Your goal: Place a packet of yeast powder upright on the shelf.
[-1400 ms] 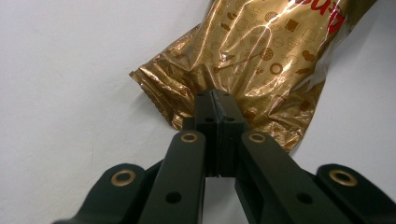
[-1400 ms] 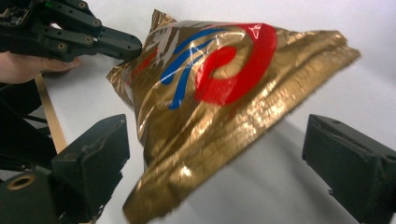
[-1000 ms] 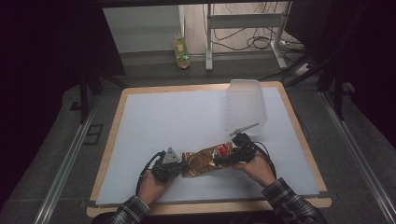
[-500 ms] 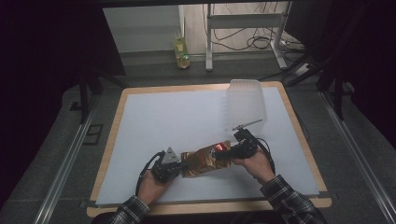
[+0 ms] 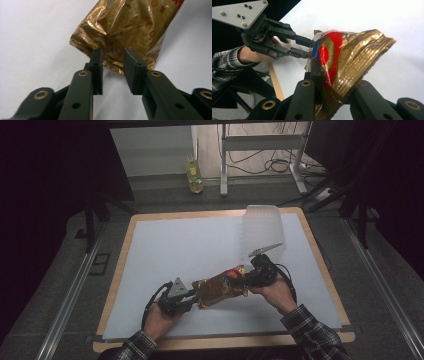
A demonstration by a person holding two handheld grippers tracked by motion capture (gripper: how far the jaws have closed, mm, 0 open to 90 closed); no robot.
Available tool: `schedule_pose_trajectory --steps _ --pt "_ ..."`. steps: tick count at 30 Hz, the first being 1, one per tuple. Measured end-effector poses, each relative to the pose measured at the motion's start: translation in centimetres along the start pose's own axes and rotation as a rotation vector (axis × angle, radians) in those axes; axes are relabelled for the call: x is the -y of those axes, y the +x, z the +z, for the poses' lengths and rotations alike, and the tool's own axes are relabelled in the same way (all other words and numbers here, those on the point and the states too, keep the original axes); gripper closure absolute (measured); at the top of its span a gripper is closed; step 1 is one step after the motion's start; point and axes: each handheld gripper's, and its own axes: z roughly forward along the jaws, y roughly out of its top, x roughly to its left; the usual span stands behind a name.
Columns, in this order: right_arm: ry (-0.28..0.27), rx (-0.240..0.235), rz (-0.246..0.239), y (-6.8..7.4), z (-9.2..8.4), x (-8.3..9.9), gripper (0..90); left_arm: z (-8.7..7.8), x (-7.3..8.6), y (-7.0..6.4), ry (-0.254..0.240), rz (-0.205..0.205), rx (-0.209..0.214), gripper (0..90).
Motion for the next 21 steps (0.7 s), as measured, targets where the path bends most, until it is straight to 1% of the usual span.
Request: schedule_pose_trajectory --steps 1,2,3,4,5,7,8,9,10,11,12,14,18,19,20,21 --pt "-0.002 0.007 -0.010 0.2 -0.2 -0.1 78.4 -0.1 0.0 0.1 -0.003 -0.001 -0.001 65.3" --pt "-0.003 0.018 -0.035 0.4 -0.5 -0.4 78.4 -0.1 0.0 0.1 -0.007 -0.006 0.001 61.4" --pt "-0.003 0.018 -0.035 0.4 -0.5 -0.4 78.4 -0.2 0.0 0.2 -0.012 -0.008 -0.001 61.4" --pt "-0.004 0.021 -0.047 0.5 -0.7 -0.6 78.4 -0.3 0.1 0.2 -0.016 -0.009 -0.002 59.8" --pt "-0.002 0.028 -0.068 0.7 -1.0 -0.9 78.5 -0.4 0.1 0.3 -0.021 -0.010 -0.001 55.1" --pt "-0.003 0.041 -0.095 1.0 -1.5 -1.3 78.5 -0.4 0.1 0.3 -0.029 -0.015 -0.002 50.8" --pt "-0.003 0.041 -0.095 1.0 -1.5 -1.3 78.5 -0.4 0.1 0.3 -0.029 -0.015 -0.002 47.4" --pt "-0.004 0.048 -0.107 1.1 -1.7 -1.4 78.5 -0.4 0.0 0.3 -0.029 -0.015 -0.002 47.4" --pt "-0.005 0.053 -0.123 1.1 -2.0 -1.6 78.5 -0.4 0.0 0.3 -0.029 -0.017 -0.005 44.3" --pt "-0.003 0.068 -0.143 1.2 -2.4 -2.0 78.6 -0.4 0.0 0.3 -0.031 -0.019 -0.006 40.1" --pt "-0.003 0.068 -0.143 1.2 -2.4 -2.0 78.6 -0.3 0.0 0.3 -0.030 -0.019 -0.005 40.1" --pt "-0.002 0.080 -0.161 1.2 -2.9 -2.4 78.6 -0.2 0.0 0.2 -0.026 -0.014 -0.012 34.2" --pt "0.003 0.104 -0.183 1.0 -3.9 -3.1 78.6 -0.2 -0.1 0.2 -0.032 -0.010 -0.015 27.8" --pt "0.003 0.110 -0.195 1.0 -4.1 -3.3 78.7 -0.2 -0.1 0.2 -0.034 -0.009 -0.016 26.6" --pt "-0.002 0.120 -0.212 0.8 -4.6 -3.6 78.6 -0.2 -0.1 0.2 -0.037 -0.010 -0.017 23.5" --pt "-0.002 0.120 -0.212 0.8 -4.6 -3.6 78.6 -0.2 -0.1 0.2 -0.039 -0.009 -0.020 23.5"
